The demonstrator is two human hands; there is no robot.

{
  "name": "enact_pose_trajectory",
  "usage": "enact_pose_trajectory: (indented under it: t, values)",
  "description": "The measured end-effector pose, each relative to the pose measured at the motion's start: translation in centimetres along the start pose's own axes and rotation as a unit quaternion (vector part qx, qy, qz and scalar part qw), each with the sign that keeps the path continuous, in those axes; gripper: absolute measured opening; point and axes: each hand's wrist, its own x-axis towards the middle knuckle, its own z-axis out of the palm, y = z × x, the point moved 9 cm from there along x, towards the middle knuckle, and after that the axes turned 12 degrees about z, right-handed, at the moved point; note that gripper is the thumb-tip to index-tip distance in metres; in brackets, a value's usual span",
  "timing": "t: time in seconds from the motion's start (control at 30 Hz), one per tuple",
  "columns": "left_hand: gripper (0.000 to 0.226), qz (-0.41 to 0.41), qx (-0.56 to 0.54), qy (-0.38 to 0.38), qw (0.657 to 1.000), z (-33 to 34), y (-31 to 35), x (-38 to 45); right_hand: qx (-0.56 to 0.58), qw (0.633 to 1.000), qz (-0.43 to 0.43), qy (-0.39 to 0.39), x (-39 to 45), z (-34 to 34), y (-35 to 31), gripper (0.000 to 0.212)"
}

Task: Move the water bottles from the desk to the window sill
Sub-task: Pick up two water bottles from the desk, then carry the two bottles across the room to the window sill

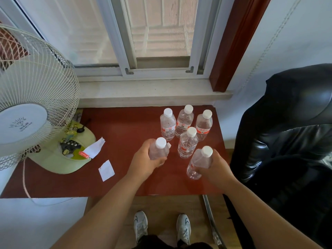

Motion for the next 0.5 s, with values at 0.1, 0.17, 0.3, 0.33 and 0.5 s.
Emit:
enact_pose_trajectory:
  t: [0.1, 0.17, 0.3, 0.33, 0.5]
  values:
    - [0.064, 0.036, -0.038, 0.034, 0.998, -2.1, 3.7, -1.2, 0.018, 0.999, -0.026, 0.024, -1.5, -2.8, -2.4, 0.076]
    - [0.068, 0.064, -0.087, 0.04, 0.993, -3.1, 6.6, -1.9, 0.026, 0.997, -0.062, 0.028, -3.1, -4.4, -4.7, 0.073]
    - [0.073, 0.125, -0.183, 0.025, 0.975, -4.6, 12.6, -2.8, 0.048, 0.987, -0.147, 0.05, -6.7, -7.3, -9.6, 0.071]
    - [0.074, 0.138, -0.188, 0.027, 0.972, -5.1, 14.0, -3.1, 0.058, 0.984, -0.162, 0.051, -7.5, -7.9, -10.5, 0.071]
    - [0.081, 0.176, -0.176, 0.063, 0.966, -7.3, 18.4, -3.9, 0.084, 0.968, -0.221, 0.084, -11.1, -11.3, -14.1, 0.071]
